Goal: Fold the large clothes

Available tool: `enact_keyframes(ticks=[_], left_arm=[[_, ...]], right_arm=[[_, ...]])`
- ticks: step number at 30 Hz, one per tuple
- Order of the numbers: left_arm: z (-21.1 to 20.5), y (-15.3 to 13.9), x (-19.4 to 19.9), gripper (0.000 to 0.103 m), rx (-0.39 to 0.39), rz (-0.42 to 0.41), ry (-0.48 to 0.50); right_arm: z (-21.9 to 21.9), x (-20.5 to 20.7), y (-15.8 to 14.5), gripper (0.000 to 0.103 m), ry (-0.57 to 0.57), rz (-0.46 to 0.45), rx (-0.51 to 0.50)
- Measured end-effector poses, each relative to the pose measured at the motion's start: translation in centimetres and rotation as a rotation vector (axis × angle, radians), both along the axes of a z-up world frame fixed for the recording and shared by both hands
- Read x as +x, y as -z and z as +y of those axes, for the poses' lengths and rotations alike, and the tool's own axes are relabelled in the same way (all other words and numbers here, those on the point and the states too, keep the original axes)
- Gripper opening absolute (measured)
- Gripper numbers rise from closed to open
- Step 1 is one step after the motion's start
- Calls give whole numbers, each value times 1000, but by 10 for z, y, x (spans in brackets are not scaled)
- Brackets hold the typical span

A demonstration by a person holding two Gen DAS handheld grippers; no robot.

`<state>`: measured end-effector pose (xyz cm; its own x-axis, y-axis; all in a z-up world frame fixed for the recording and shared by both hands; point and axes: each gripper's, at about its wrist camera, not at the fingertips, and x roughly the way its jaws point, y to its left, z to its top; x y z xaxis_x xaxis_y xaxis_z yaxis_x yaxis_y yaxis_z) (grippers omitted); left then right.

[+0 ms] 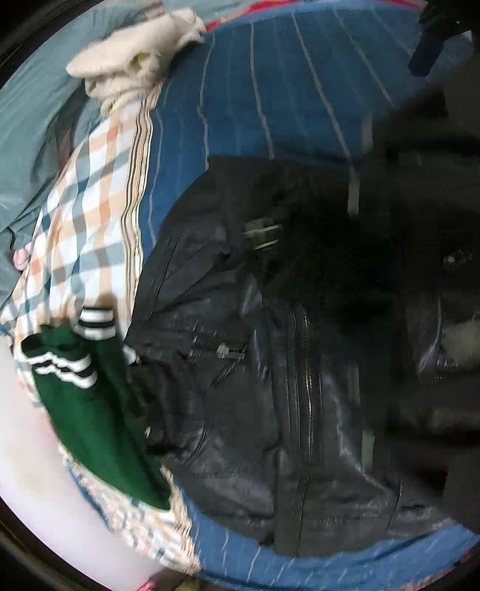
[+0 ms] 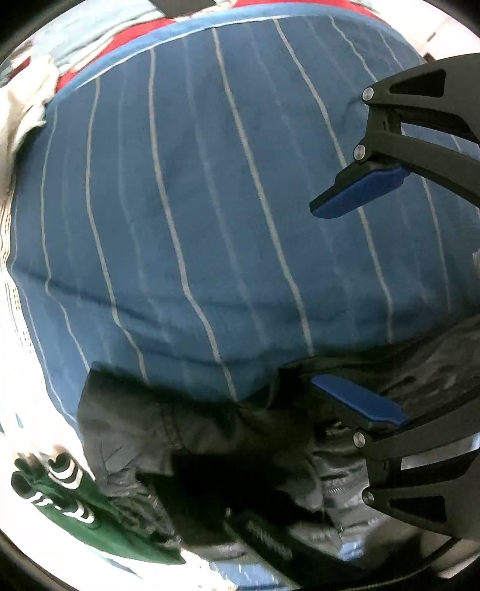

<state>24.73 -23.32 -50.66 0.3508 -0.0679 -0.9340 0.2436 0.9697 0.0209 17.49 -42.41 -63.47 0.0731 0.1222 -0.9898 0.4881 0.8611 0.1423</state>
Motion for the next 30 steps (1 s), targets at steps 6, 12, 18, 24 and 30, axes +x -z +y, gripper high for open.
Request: enact_keyframes(ticks=[6,12,18,24,30], left_arm=[[15,-17,-6,103,-34,-6,-31],[102,-60,-21,103,0,-47,-213],[217,-59,-34,103,235,-73,-436],[282,-28,-19,103,360,-36,-565],[300,-39,4,103,301,-27,-646]], right_arm=[[-16,-9,-19,88,31,-34,96],[-24,13,-53,87,64,-119,211],[18,75,-49,65,-10,-174,331],[61,123,-6,53,-131,-59,320],[92,121,-20,7,-259,-101,119]])
